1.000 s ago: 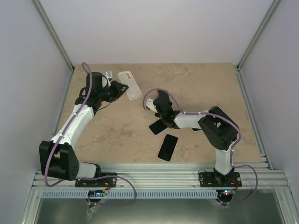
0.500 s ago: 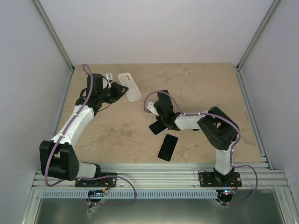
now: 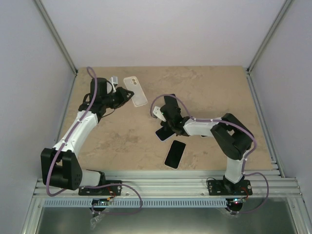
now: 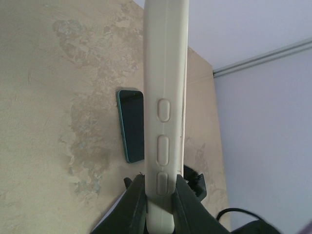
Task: Take the phone out of the phone case
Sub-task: Place the phone at the center of the board, then place the phone case at the center of the board.
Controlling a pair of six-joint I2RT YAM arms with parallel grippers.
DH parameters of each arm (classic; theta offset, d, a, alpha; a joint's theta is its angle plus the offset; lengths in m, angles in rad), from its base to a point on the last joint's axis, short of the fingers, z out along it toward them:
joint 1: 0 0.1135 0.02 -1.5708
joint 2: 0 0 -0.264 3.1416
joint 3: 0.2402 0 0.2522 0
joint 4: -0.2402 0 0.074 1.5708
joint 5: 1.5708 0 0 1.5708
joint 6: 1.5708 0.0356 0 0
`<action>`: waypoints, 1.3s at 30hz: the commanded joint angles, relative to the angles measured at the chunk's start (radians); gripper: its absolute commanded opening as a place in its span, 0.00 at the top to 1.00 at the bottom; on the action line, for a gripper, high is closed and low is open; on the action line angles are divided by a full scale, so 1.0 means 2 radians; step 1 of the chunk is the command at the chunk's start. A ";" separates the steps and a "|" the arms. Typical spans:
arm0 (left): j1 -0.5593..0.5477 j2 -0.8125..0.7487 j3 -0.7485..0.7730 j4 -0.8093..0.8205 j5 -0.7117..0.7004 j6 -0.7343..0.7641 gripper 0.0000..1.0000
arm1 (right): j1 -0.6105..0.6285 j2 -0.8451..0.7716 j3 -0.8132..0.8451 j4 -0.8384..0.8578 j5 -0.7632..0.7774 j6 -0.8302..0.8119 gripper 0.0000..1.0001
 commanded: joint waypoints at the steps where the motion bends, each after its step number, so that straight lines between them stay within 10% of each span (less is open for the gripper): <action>1: 0.003 -0.002 0.010 0.006 0.023 0.048 1.00 | -0.004 -0.061 0.032 -0.046 -0.043 0.039 0.21; 8: 0.003 0.038 0.047 -0.003 0.108 0.116 1.00 | -0.062 -0.137 0.064 -0.152 -0.201 0.106 0.03; 22: 0.003 0.212 0.139 -0.035 0.190 0.162 1.00 | -0.219 -0.115 0.071 -0.200 -0.465 0.283 0.02; 39: -0.005 0.365 0.205 -0.037 0.162 0.168 1.00 | -0.254 0.018 0.126 -0.202 -0.518 0.362 0.02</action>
